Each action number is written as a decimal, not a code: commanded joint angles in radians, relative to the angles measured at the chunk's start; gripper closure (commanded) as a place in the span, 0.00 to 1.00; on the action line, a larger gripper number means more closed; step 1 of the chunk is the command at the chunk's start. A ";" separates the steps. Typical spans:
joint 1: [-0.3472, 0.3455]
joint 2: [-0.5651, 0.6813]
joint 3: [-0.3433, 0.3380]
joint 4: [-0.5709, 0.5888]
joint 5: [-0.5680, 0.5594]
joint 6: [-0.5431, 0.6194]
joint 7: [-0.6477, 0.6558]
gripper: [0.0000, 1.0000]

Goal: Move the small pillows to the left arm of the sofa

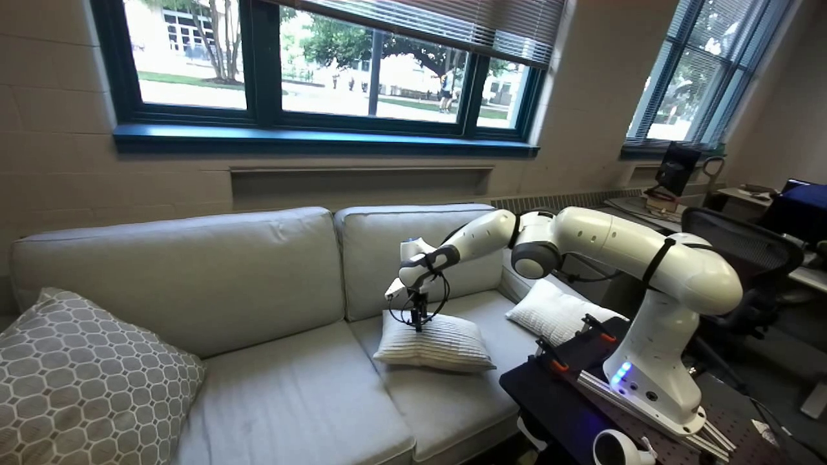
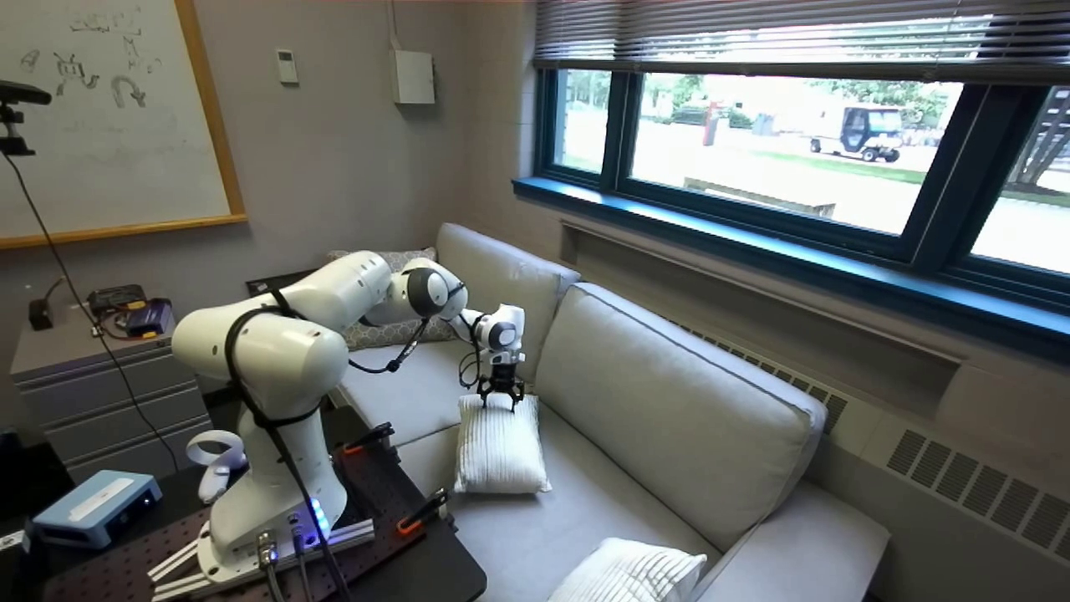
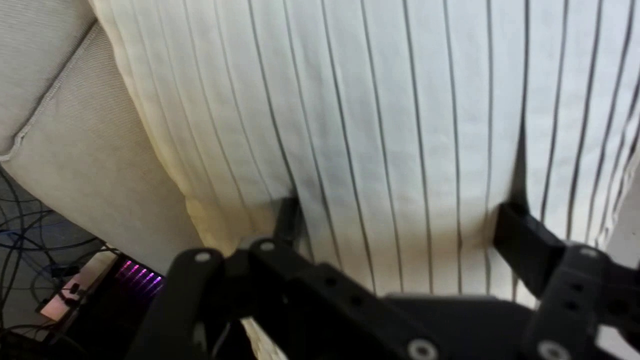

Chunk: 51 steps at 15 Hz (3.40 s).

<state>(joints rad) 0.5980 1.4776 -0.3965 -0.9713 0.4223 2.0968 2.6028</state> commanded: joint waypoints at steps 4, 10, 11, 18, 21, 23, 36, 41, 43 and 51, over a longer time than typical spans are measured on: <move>-0.026 0.000 0.026 0.007 -0.106 0.007 0.000 0.25; -0.069 -0.002 0.101 0.007 -0.174 0.008 0.000 0.63; -0.073 -0.003 0.106 0.006 -0.178 0.009 0.000 0.72; -0.047 -0.006 0.058 0.002 -0.143 0.020 0.000 1.00; 0.022 -0.007 -0.101 -0.008 0.003 0.073 0.000 0.99; 0.084 -0.006 -0.247 -0.024 0.161 0.116 0.000 0.99; 0.641 -0.053 -0.601 -0.755 0.906 0.649 -0.024 0.99; 0.848 -0.122 -0.563 -1.051 1.155 0.871 -0.187 0.99; 0.927 -0.143 -0.568 -1.139 1.288 0.935 -0.310 0.99; 1.351 -0.057 -0.826 -1.523 1.971 0.561 -0.923 0.99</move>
<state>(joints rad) 1.8275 1.4088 -1.1197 -2.3359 2.2263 2.8520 1.8743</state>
